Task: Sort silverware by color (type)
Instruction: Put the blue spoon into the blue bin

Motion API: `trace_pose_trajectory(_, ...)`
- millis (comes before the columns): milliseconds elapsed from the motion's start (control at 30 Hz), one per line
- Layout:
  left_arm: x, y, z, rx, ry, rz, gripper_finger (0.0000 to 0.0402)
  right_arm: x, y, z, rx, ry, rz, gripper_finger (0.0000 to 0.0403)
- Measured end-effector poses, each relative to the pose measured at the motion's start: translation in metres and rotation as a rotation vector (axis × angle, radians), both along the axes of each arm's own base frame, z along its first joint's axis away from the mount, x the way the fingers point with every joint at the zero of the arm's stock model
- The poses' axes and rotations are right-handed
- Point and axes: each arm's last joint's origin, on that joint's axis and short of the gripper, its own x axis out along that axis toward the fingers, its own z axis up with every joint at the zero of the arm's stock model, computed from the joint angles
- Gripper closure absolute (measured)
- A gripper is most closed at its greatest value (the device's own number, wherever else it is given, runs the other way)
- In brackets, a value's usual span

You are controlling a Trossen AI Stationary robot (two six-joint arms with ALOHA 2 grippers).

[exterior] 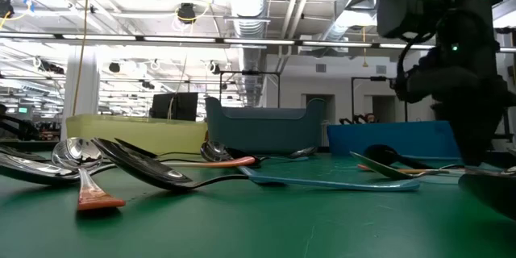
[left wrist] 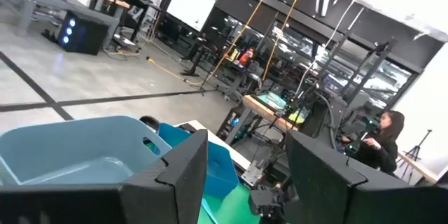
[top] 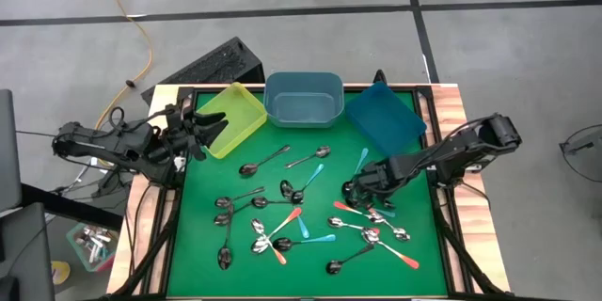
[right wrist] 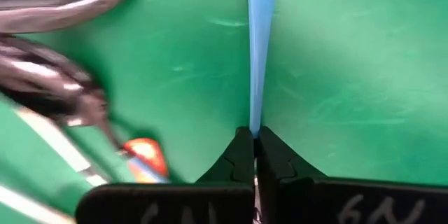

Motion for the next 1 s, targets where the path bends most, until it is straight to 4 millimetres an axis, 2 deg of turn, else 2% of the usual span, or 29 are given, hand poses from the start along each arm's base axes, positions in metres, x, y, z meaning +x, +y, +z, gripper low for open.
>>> trace_pose_trajectory(533, 0.0, 0.0, -0.004, -0.029, 0.02, 0.003, 0.0226, -0.001, 0.006, 0.021, 0.021, -0.154, 0.02, 0.0396)
trace_pose_trajectory(800, 0.0, 0.003, -0.008, -0.026, 0.062, 0.029, 0.0226, 0.004, 0.007, 0.034, 0.047, -0.291, 0.005, 0.0396)
trace_pose_trajectory(1000, 0.0, 0.005, -0.008, -0.039, 0.054, 0.041, 0.0226, 0.007, 0.005, 0.043, 0.001, -0.394, -0.015, 0.0396)
